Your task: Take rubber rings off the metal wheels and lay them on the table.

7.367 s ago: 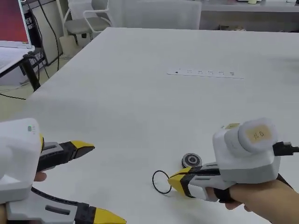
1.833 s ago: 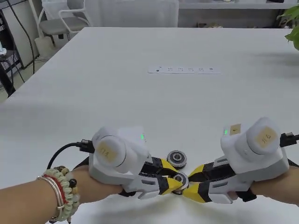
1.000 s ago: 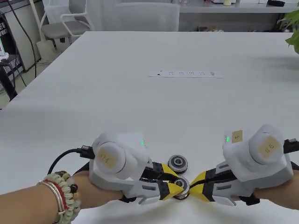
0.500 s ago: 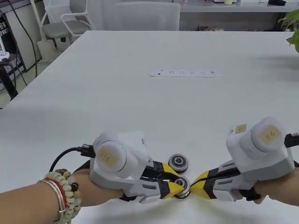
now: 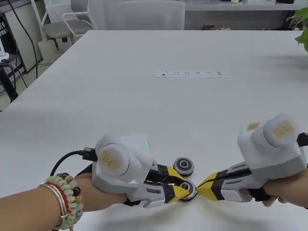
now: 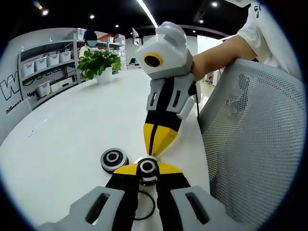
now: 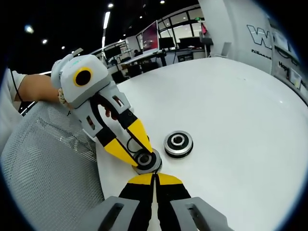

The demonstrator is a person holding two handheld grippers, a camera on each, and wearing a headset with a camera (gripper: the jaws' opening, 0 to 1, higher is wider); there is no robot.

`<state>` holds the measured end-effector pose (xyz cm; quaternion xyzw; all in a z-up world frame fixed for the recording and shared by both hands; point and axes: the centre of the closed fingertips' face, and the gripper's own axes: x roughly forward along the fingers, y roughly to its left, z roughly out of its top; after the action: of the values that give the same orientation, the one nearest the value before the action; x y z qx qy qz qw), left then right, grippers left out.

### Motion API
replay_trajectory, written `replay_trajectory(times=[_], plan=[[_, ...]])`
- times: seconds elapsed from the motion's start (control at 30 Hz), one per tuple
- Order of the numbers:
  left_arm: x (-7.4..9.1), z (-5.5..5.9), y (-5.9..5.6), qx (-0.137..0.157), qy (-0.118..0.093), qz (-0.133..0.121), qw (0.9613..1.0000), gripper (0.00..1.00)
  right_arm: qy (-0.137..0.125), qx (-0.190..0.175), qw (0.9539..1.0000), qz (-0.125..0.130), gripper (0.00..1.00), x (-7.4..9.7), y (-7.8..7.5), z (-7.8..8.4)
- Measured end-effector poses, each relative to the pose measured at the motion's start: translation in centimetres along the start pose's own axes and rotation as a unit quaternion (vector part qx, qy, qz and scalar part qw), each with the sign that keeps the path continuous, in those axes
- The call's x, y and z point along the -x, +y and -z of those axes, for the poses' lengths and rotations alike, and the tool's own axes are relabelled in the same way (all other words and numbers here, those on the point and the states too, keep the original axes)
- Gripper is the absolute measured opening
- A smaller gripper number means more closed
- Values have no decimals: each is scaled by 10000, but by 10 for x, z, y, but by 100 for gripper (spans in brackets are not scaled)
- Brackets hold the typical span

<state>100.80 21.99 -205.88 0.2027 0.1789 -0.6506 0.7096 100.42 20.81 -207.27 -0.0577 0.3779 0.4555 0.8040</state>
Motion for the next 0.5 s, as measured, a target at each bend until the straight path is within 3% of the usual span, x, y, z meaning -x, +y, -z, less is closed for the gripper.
replay_trajectory(times=[0.13, 0.17, 0.5], plan=[[0, 0, 0, 6, -2, -7, 10000, 8, -16, -61, 10000, -10, 0, 1, 0, -1], [0, 0, 0, 13, -5, -11, 10000, 8, -161, -166, 9997, -53, 0, 2, 2, -5], [0, 0, 1, 10, -8, -12, 10000, 8, -174, -282, 9994, -75, 0, 2, 2, -8]])
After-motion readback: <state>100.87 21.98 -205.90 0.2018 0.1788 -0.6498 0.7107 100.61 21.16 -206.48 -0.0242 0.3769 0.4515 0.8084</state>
